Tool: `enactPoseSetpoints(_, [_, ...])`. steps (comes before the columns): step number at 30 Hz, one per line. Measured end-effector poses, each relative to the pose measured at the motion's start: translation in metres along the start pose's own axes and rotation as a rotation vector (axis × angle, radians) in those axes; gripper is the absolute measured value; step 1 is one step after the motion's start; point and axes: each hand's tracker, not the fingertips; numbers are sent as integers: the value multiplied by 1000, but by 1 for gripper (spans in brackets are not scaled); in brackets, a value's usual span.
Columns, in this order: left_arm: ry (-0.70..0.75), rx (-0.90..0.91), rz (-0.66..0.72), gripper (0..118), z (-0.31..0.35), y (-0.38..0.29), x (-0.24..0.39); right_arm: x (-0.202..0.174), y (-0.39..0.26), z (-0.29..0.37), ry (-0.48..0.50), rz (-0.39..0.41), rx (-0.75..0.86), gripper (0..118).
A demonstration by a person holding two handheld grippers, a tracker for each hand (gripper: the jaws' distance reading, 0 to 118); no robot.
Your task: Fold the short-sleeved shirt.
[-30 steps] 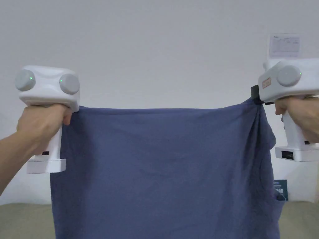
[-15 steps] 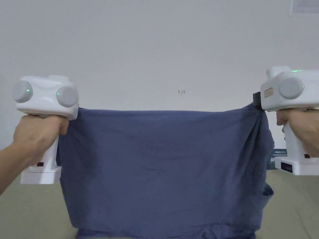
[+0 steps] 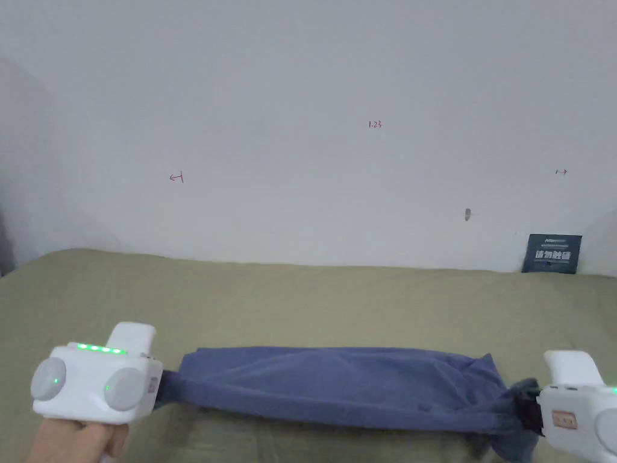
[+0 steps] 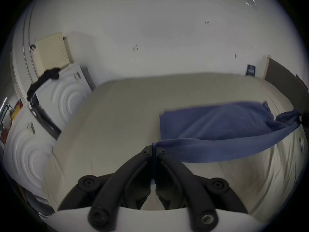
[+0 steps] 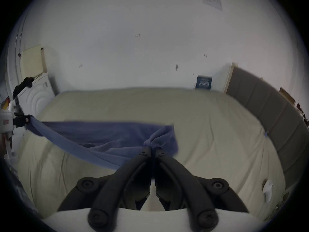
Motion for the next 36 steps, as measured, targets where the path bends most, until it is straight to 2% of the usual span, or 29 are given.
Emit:
enactPoseSetpoints(3, [-6, -33, 5, 1, 28, -61, -8, -2, -59, 34, 36, -58, -13, 5])
enactPoseSetpoints(12, [-51, -73, 34, 1, 80, -181, -41, -4, -188, 125, 54, -40, -45, 5])
enactPoseSetpoints(15, [-66, -77, 46, 2, 100, -205, -52, 0, -215, 150, 70, -64, -44, 5])
enactPoseSetpoints(20, [-103, -110, 56, 2, 134, -232, -58, -5, -247, 176, 81, -54, -53, 5])
enactPoseSetpoints(27, [-129, -149, 104, 2, 118, -258, -67, -5, -253, 171, 71, -76, -78, 6])
enactPoseSetpoints(29, [-132, -151, 107, 2, 122, -259, -60, -6, -253, 168, 61, -82, -80, 10])
enactPoseSetpoints(30, [-131, -151, 105, 14, 123, -260, -59, -6, -252, 168, 55, -89, -81, 30])
enactPoseSetpoints(31, [-114, -152, 98, 43, 123, -261, -59, -4, -252, 168, 43, -99, -88, 60])
enactPoseSetpoints(32, [-104, -153, 96, 85, 123, -261, -59, -3, -251, 168, 47, -108, -98, 96])
enactPoseSetpoints(33, [-94, -144, 103, 118, 131, -263, -54, -3, -252, 169, 45, -118, -98, 118])
enactPoseSetpoints(34, [-88, -82, 128, 117, 144, -263, -52, -3, -255, 177, 30, -158, 30, 114])
enactPoseSetpoints(36, [-64, -66, 140, 117, 160, -257, -49, -5, -253, 182, 49, -132, -53, 114])
